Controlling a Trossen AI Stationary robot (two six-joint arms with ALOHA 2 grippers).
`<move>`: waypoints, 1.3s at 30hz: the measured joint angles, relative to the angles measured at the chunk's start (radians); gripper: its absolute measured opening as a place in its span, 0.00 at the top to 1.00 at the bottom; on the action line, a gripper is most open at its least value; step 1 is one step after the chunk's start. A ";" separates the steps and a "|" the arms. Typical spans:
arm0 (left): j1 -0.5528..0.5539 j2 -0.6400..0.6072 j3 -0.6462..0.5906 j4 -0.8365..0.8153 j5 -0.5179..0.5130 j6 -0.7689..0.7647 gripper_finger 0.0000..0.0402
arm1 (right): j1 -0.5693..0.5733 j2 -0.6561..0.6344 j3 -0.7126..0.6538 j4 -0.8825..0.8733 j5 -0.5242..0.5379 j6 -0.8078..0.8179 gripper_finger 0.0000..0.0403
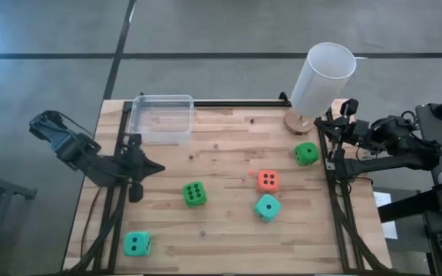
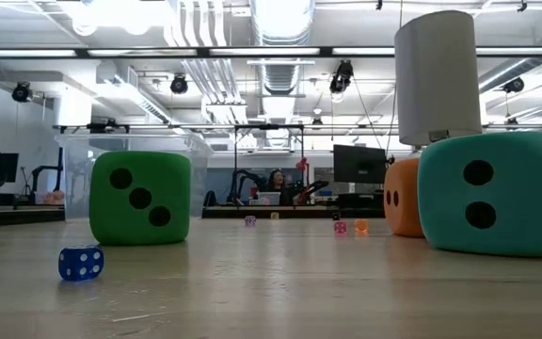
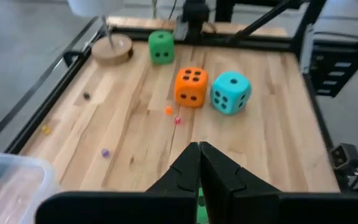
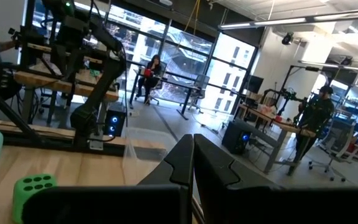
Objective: Pick & Place Dice
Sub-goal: Put the left green large dice into the transparent bin
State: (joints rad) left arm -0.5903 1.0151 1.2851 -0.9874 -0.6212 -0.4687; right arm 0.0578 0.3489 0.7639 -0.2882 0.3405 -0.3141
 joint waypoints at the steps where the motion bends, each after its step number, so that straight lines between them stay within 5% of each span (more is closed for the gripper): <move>1: 0.006 0.023 0.019 -0.012 0.000 -0.009 0.96 | 0.000 0.000 0.000 0.000 0.000 0.000 0.98; 7: 0.059 0.144 0.089 -0.038 0.014 -0.059 0.96 | 0.000 -0.001 0.000 -0.046 -0.035 0.064 0.98; 20: 0.178 0.239 0.090 -0.045 0.197 -0.108 0.96 | 0.001 0.017 -0.001 -0.239 -0.486 0.335 0.98; 39: 0.180 0.237 0.089 -0.019 0.203 -0.108 0.96 | 0.001 0.078 -0.001 -0.300 -0.499 0.360 0.98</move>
State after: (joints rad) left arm -0.4107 1.2522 1.3739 -1.0069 -0.4179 -0.5770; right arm 0.0586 0.4267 0.7631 -0.5885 -0.1581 0.0460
